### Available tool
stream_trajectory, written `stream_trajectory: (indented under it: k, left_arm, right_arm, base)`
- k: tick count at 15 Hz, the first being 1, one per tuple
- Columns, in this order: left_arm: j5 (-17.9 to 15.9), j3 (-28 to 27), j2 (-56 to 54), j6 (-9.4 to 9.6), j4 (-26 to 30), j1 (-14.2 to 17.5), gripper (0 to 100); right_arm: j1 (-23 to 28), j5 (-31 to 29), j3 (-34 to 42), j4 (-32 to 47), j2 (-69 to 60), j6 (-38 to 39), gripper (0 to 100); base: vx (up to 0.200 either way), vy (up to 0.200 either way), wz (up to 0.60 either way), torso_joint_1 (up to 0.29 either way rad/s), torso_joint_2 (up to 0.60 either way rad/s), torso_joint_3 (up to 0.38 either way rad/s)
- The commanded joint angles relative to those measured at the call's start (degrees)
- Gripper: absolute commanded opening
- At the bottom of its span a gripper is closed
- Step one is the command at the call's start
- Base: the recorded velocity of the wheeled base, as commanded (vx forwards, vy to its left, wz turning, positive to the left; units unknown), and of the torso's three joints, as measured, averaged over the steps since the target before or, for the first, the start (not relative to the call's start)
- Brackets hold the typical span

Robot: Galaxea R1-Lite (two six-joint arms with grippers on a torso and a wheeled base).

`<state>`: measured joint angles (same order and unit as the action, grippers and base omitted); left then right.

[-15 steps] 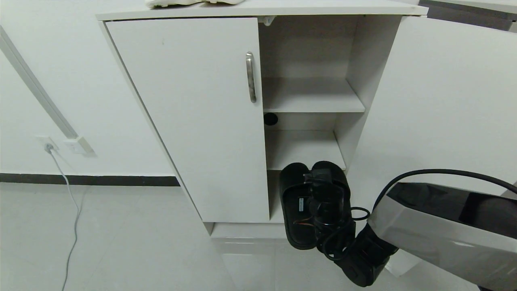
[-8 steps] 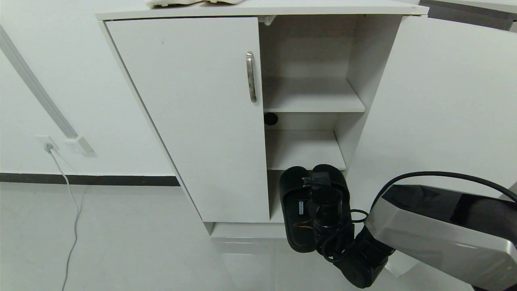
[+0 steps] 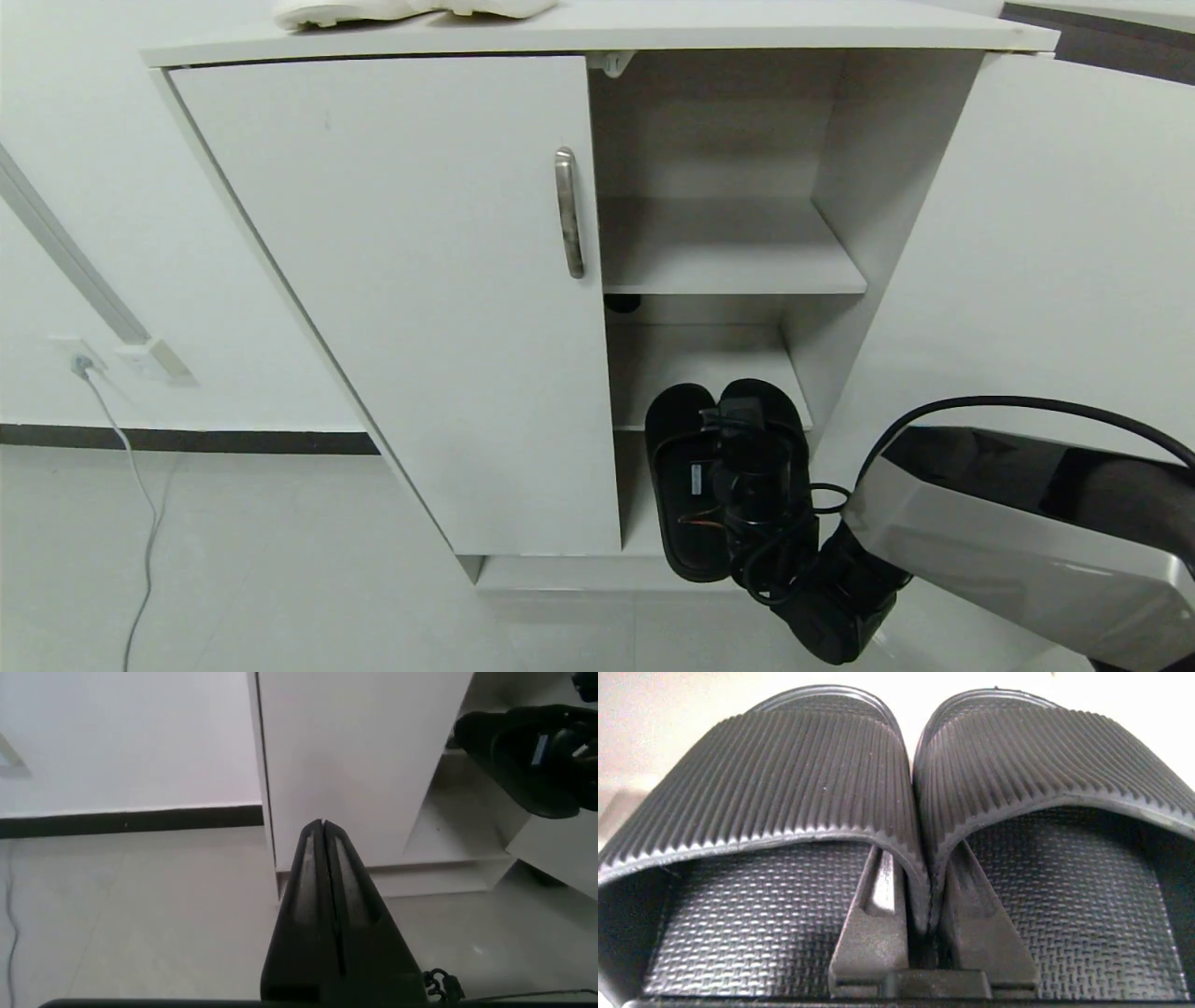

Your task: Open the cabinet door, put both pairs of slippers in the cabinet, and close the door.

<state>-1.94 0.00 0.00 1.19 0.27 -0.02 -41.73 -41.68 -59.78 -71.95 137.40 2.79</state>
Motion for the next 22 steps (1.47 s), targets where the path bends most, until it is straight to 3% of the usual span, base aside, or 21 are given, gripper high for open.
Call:
stream_trajectory:
  k: [1, 7, 17, 22]
  left_arm:
    - [0.1, 0.0, 0.1, -0.05, 0.0, 0.0, 0]
    - [0.1, 0.0, 0.1, -0.05, 0.0, 0.0, 0]
    - [0.2, 0.0, 0.1, -0.23, -0.1, 0.0, 0]
    - [0.2, 0.0, 0.1, -0.32, -0.1, 0.0, 0]
  right_arm:
    - [0.0, 0.2, -0.2, 0.1, 0.2, 0.0, 0]
    - [2.6, 1.0, -7.2, 1.3, 3.8, -0.1, 0]
    - [6.8, 3.3, -32.2, 21.3, 10.8, 0.0, 0]
    - [7.8, 3.3, -36.8, 24.6, 11.9, 0.1, 0]
  base:
    - [0.200, 0.000, 0.00, 0.007, 0.00, 0.002]
    - [0.033, 0.000, 0.00, 0.000, 0.00, 0.000]
    - [0.000, 0.000, 0.00, 0.000, 0.00, 0.000]
    - [0.000, 0.000, 0.00, 0.000, 0.00, 0.000]
